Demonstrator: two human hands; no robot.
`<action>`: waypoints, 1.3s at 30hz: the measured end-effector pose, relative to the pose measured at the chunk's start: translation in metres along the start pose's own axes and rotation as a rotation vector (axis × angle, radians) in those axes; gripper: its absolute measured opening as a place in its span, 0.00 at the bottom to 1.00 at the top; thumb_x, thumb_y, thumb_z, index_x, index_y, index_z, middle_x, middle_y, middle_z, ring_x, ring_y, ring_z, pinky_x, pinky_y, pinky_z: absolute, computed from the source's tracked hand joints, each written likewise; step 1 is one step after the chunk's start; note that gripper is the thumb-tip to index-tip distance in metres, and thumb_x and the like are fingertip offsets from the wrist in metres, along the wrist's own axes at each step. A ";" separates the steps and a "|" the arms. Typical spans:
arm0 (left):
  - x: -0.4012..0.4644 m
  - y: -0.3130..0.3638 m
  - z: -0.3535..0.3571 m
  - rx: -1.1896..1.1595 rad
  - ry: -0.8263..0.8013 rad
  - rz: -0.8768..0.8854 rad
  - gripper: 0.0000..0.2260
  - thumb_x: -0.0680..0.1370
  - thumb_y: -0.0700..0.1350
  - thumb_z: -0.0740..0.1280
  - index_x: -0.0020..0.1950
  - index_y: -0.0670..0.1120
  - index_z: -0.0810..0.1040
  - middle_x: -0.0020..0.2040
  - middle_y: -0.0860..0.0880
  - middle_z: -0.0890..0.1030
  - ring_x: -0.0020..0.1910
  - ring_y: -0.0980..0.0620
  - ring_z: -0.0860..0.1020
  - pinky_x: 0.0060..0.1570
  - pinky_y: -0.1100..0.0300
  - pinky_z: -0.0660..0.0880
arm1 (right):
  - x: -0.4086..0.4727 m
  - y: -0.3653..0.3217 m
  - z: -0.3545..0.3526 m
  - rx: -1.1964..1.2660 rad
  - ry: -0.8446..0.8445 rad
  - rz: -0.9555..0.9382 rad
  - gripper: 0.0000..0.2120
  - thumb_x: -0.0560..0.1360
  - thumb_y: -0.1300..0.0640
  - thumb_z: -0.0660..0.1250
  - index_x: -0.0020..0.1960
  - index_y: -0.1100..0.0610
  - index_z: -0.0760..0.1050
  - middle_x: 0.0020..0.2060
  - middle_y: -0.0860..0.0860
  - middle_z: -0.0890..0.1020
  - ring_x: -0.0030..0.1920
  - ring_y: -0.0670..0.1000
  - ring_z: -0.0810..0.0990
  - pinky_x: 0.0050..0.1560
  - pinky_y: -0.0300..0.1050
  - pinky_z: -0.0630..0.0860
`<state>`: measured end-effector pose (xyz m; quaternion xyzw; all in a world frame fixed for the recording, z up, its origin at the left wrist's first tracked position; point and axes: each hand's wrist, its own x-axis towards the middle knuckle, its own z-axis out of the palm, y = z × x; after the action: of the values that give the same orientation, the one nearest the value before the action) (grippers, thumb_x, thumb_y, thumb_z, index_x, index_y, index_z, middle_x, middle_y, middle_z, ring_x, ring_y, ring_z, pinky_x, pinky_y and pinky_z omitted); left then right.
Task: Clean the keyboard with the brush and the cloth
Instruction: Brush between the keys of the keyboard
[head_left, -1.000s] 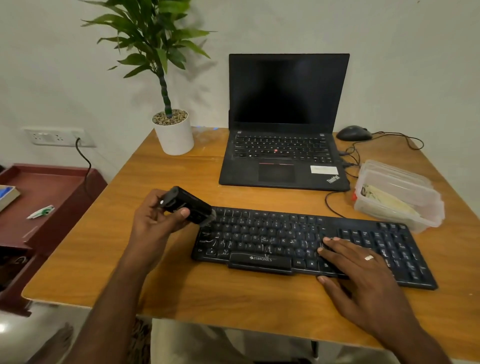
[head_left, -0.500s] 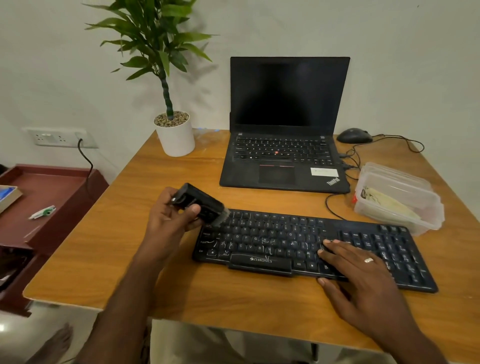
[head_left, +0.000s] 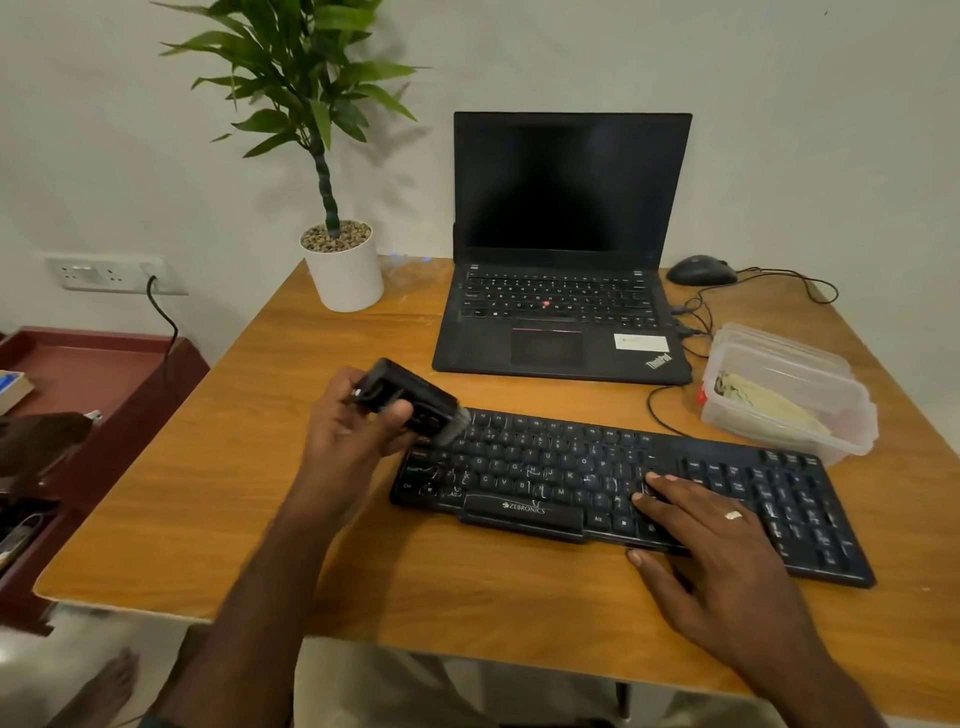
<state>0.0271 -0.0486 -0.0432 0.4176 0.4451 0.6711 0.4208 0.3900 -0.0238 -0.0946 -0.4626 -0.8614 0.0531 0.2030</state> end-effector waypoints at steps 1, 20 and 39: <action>0.000 0.002 -0.008 -0.033 0.050 -0.003 0.09 0.73 0.39 0.69 0.49 0.47 0.72 0.53 0.45 0.82 0.55 0.43 0.83 0.48 0.54 0.82 | 0.000 0.000 0.000 0.006 0.001 0.002 0.26 0.76 0.37 0.62 0.68 0.49 0.77 0.71 0.47 0.75 0.71 0.50 0.72 0.69 0.59 0.70; 0.013 0.001 0.011 0.089 -0.145 -0.002 0.09 0.76 0.36 0.69 0.48 0.47 0.73 0.55 0.39 0.79 0.56 0.40 0.81 0.47 0.52 0.82 | 0.000 -0.001 0.001 0.022 0.031 -0.011 0.25 0.75 0.38 0.63 0.67 0.50 0.78 0.69 0.47 0.77 0.69 0.50 0.73 0.67 0.59 0.71; 0.017 -0.013 0.052 0.210 -0.244 0.000 0.09 0.75 0.41 0.72 0.51 0.45 0.73 0.52 0.37 0.79 0.53 0.40 0.81 0.43 0.50 0.80 | -0.001 0.000 0.002 0.029 0.041 -0.023 0.25 0.75 0.39 0.64 0.67 0.50 0.79 0.69 0.48 0.77 0.69 0.51 0.73 0.68 0.59 0.72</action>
<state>0.0734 -0.0164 -0.0390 0.5379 0.4585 0.5651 0.4257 0.3899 -0.0239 -0.0964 -0.4507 -0.8614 0.0536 0.2280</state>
